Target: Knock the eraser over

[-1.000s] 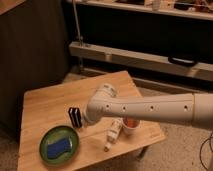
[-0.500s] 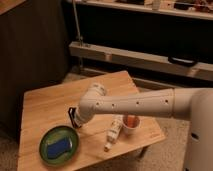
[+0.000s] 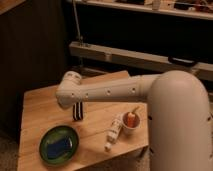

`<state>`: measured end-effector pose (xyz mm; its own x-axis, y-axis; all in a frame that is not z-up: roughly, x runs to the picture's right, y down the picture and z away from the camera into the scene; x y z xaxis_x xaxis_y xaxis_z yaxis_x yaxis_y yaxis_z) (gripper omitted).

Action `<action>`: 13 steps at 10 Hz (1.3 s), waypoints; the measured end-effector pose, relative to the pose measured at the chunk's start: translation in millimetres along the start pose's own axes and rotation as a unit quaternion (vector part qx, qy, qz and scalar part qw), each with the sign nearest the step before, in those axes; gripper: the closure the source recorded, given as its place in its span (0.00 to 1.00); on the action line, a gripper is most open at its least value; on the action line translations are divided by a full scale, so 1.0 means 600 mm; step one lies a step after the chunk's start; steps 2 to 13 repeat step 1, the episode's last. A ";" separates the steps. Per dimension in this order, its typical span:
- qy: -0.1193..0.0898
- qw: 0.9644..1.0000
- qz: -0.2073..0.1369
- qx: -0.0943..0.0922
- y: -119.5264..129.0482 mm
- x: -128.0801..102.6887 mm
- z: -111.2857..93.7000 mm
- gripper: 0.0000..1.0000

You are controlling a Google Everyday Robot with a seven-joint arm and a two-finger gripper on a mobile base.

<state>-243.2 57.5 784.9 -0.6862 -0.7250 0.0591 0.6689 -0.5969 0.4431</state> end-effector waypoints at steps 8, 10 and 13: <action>0.001 1.000 -0.002 -0.007 0.002 0.018 -0.002 0.93; 0.001 1.000 -0.002 -0.007 0.002 0.018 -0.002 0.93; 0.001 1.000 -0.002 -0.007 0.002 0.018 -0.002 0.93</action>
